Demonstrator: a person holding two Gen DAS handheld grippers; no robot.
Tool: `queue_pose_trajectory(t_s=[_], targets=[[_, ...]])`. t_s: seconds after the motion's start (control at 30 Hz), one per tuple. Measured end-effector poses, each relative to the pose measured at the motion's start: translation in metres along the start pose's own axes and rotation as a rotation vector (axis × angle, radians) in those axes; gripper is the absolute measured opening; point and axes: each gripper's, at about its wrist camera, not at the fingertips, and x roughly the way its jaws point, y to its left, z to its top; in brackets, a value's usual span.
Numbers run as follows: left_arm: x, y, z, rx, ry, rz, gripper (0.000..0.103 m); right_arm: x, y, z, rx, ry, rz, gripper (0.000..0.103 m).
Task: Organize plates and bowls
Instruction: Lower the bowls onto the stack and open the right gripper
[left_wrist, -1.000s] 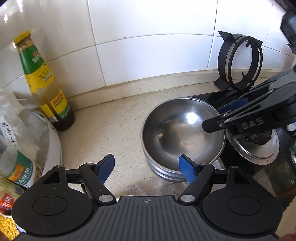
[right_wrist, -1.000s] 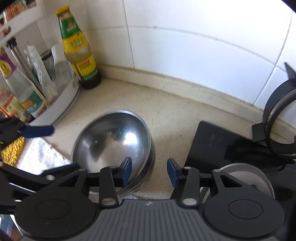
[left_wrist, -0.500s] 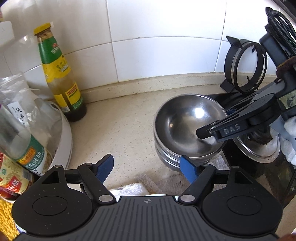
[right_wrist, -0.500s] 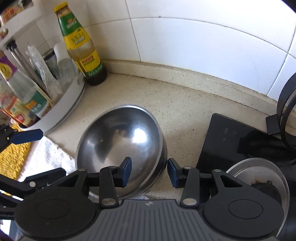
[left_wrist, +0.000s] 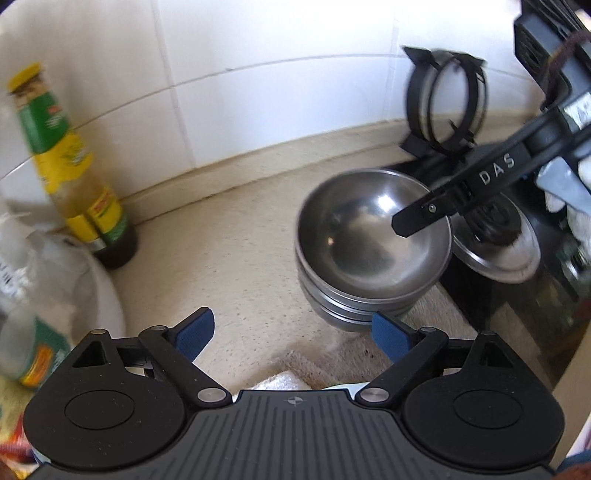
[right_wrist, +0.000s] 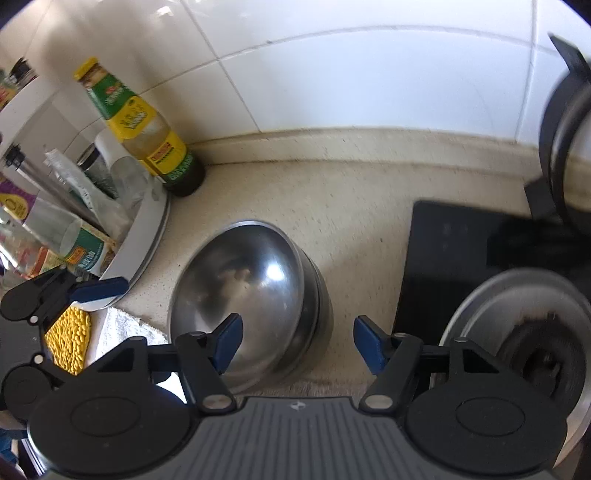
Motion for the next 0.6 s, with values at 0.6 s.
queue_pose_trajectory(t_s=[0.6], targets=[[0.052,-0.002,0.000,0.126,0.089,-0.202,0.097,0.030,-0.010,0.006,0.102,0.043,0.044,0.079]])
